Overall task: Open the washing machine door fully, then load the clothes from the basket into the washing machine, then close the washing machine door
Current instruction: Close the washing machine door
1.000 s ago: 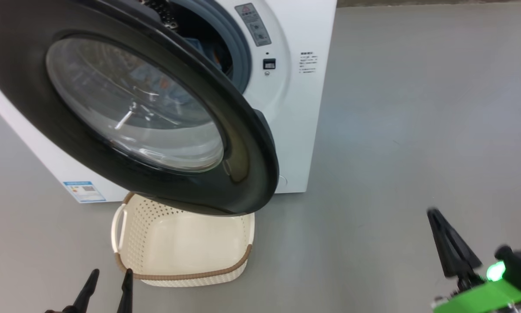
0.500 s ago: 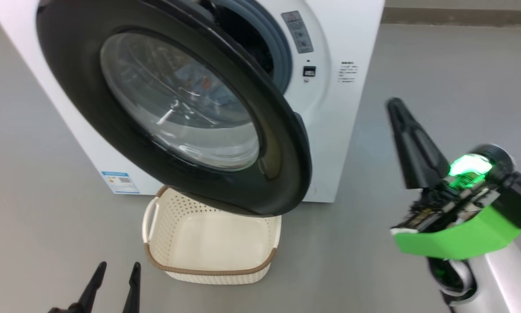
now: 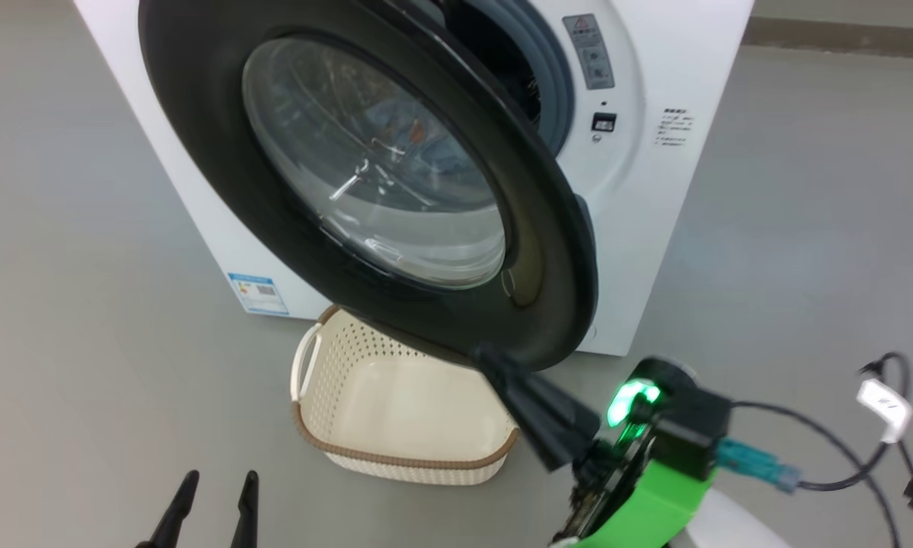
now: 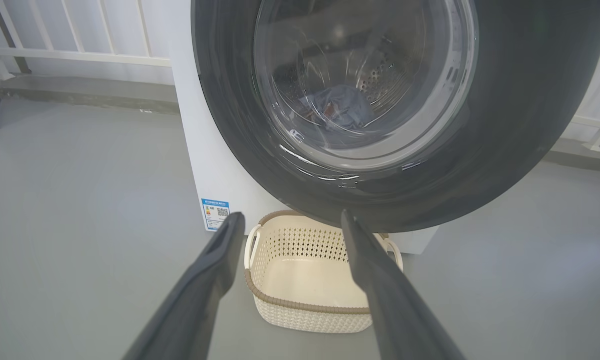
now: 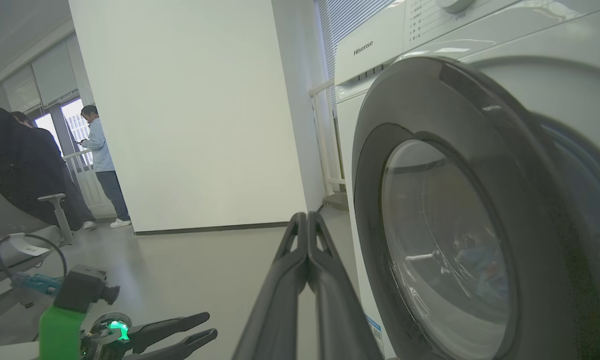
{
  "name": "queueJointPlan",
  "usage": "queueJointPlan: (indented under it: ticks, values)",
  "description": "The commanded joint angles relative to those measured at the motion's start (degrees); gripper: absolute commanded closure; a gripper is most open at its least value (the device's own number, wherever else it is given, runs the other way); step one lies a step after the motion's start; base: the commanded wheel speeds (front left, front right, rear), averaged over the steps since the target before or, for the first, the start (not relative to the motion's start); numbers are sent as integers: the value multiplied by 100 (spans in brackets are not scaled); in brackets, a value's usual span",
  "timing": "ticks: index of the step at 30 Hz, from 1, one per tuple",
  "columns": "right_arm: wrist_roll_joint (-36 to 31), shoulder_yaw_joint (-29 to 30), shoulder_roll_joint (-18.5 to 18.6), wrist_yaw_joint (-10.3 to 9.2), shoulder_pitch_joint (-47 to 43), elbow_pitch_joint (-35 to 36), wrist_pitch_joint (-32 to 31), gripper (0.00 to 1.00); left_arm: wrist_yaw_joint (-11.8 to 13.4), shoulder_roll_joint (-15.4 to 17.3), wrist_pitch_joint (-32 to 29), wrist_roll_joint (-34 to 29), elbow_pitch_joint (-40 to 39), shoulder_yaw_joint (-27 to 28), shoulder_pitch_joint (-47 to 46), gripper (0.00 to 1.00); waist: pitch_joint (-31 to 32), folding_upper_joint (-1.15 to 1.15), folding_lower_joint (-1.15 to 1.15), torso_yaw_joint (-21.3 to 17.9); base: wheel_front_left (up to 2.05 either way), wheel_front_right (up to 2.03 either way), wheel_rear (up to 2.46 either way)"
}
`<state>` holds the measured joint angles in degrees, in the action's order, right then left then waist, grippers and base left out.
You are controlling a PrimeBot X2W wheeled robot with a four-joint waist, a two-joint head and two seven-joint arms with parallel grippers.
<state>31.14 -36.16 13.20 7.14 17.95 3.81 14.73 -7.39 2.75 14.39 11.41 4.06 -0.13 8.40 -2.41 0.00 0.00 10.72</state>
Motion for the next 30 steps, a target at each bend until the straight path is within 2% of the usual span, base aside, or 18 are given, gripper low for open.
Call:
queueJointPlan:
  ticks: [1, 8, 16, 30]
  values:
    - [61, -199, -16, 35, -21, -36, 27, 100, -10, 21, 61, 38, -145, 155, -198, 0, -122, 0, 0, 107, 0, 0, 0]
    - [188, -268, -26, 35, 1, -755, 27, 100, -10, 14, 61, 259, -93, 34, -340, 0, -376, 0, 0, 249, 0, 0, 0]
    - [164, 267, 44, 35, 234, -1443, 27, 100, -10, 13, 61, 380, -84, -120, -537, 0, -651, 0, 0, 390, 0, 0, 0]
    - [132, 1147, 159, 35, 685, -1950, 27, 100, -10, 13, 61, 451, -98, -232, -770, 0, -937, 0, 0, 628, 0, 0, 0]
